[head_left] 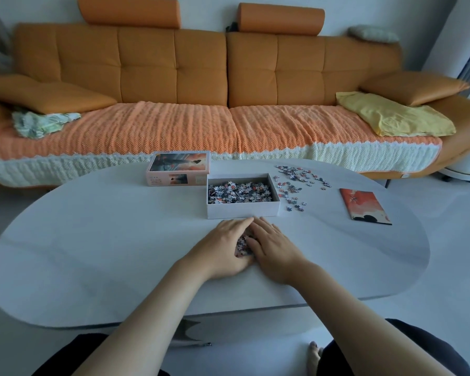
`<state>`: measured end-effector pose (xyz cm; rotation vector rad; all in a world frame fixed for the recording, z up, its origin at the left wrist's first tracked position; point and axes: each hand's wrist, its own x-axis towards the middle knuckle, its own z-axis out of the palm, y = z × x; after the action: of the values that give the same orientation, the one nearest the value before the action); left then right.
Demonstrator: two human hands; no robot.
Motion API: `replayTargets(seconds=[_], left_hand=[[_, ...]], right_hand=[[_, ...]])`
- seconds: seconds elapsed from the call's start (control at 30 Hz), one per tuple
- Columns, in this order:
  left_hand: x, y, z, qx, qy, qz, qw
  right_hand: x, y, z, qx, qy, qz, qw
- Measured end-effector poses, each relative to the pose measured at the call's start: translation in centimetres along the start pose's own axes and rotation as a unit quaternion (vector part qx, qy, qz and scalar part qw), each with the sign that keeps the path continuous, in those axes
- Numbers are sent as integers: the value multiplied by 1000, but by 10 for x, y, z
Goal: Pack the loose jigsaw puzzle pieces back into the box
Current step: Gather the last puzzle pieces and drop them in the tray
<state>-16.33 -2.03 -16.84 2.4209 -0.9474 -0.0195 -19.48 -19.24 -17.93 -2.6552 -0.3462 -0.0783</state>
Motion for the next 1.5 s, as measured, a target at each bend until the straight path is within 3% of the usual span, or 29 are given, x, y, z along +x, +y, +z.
replayTargets(seconds=[0.17,0.33,0.53,0.7,1.27,1.5], left_hand=[[1,-15,-17,23,3,-40,999],[3,-24,-20,75,-45,-52,995],[9,-13,-13,77,-66,-35,994],[10,-17,-20,37,-75,-51,995],[21,-17,-32,-12,20,-89,996],[38,-19,-52,-85,82,-112,987]], right_hand=[[14,-5,0,47,-10,-30,998],[22,-9,-27,157,27,60,985],[17,7,-55,-1,-97,38,995],[18,9,-58,-47,-170,57,983],[44,-6,-52,30,-34,59,997],[62,-9,-70,77,34,49,995]])
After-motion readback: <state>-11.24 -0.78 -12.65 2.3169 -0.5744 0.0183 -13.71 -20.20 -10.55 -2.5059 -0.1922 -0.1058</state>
